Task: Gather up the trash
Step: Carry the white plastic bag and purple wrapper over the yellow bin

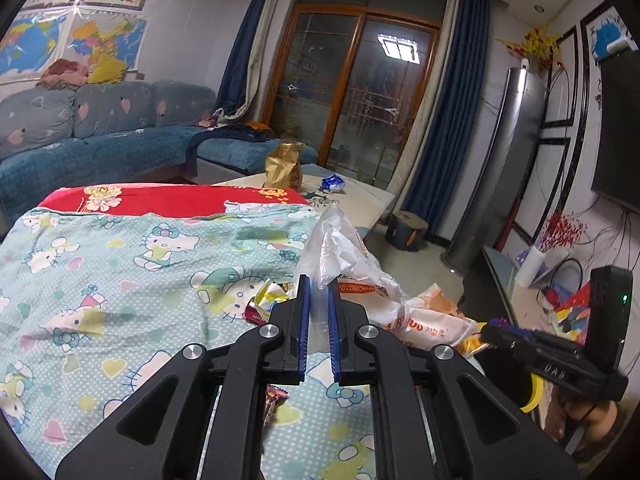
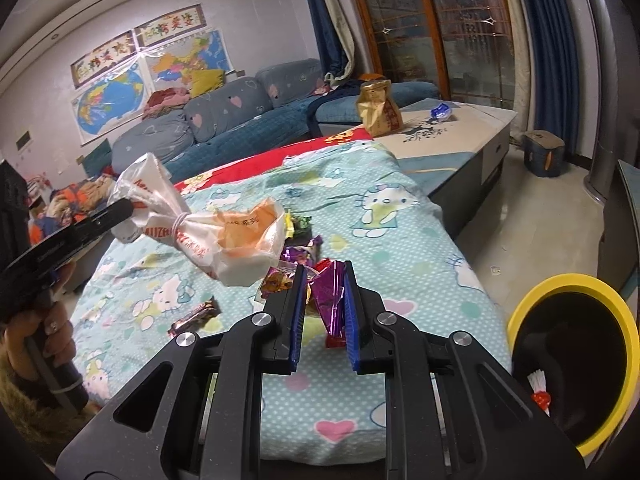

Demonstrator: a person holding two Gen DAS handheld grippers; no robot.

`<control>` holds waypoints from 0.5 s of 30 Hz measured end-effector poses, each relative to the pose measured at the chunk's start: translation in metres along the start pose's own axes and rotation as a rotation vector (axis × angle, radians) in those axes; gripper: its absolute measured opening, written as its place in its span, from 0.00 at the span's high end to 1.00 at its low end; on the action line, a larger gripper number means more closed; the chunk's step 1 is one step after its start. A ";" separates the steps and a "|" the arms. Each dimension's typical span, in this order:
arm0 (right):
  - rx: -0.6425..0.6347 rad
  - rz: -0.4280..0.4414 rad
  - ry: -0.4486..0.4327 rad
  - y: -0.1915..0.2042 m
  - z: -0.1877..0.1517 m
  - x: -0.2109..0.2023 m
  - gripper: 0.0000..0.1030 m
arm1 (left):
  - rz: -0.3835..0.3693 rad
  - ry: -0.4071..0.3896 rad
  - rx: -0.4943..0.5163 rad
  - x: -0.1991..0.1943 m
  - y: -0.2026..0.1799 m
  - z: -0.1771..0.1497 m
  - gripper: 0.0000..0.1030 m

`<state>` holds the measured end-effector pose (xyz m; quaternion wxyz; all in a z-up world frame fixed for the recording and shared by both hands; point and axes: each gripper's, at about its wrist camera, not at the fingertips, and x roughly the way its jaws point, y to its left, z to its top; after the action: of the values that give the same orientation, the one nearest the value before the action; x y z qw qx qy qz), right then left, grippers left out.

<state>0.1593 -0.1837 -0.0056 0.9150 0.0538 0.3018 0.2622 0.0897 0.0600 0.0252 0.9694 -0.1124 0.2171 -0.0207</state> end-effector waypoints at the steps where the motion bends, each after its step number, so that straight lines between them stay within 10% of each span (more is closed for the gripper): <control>1: 0.003 -0.005 -0.002 -0.002 0.000 0.000 0.88 | -0.002 0.009 0.001 0.000 0.000 -0.001 0.92; 15: 0.067 -0.055 -0.060 -0.042 0.006 -0.021 0.88 | -0.084 0.089 0.083 0.009 -0.045 -0.024 0.92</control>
<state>0.1668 -0.2305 -0.0007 0.9283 0.0839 0.2841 0.2248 0.0882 0.0107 0.0104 0.9610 -0.0799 0.2540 -0.0754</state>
